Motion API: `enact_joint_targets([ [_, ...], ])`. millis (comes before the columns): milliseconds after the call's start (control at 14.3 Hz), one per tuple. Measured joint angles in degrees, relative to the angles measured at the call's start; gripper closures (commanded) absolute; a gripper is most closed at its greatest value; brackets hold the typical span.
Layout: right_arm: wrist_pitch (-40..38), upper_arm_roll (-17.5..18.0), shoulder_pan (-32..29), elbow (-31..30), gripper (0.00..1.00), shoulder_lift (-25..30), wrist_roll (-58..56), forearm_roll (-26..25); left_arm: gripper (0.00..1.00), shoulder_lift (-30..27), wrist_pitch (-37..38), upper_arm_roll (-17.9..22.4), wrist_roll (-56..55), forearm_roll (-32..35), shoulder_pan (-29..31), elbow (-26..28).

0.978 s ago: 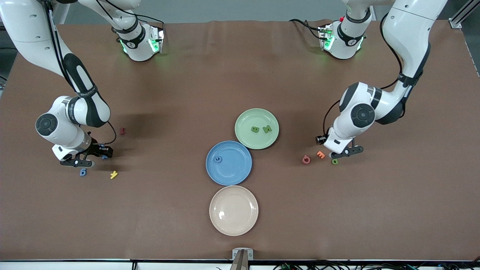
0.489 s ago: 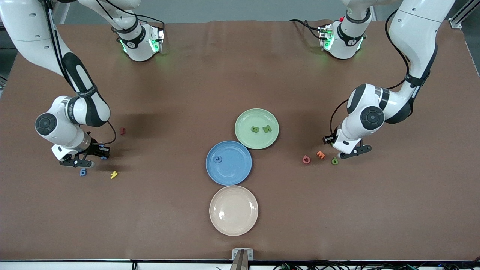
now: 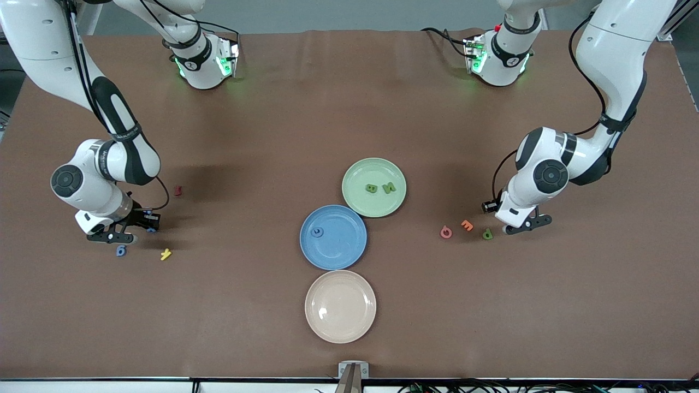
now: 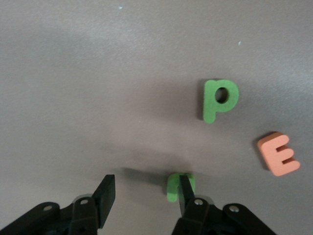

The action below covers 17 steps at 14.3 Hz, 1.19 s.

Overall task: Sort letters by color into matching plates
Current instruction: 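Grasp the blue x with the right gripper while the left gripper grasps n, then place the x on the blue plate while the left gripper places n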

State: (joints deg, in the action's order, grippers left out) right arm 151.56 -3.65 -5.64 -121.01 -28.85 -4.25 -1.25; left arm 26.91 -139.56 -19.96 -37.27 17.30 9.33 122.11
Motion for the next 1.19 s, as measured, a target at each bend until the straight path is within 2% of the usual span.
enact_joint_targets([
  [140, -0.5, 0.4, 0.0, 0.1, 0.98, 0.0, 0.4, 0.0, 0.4, 0.5, -1.0, -0.3, -0.1, 0.0, -0.2, -0.1],
  [349, -3.8, 3.1, 0.5, 1.0, 0.98, 0.1, 5.4, 0.0, 0.4, 0.5, -1.2, -0.9, -1.1, 0.0, -0.3, -0.2],
  [629, -10.1, 5.4, 6.1, 4.6, 0.98, 0.5, 18.6, 0.0, 0.4, 0.8, -1.2, -1.3, -1.4, 0.0, -0.4, -0.2],
  [978, -19.5, 5.8, 18.8, 15.4, 0.99, 0.6, 41.3, 0.0, 0.57, 1.9, -3.0, -1.3, -1.1, 0.0, -0.4, -0.2],
  [1188, -24.5, 5.8, 25.1, 23.7, 0.99, -2.0, 53.1, 0.0, 0.7, 1.9, -3.3, -1.5, -1.0, 0.0, -0.4, -0.2],
])
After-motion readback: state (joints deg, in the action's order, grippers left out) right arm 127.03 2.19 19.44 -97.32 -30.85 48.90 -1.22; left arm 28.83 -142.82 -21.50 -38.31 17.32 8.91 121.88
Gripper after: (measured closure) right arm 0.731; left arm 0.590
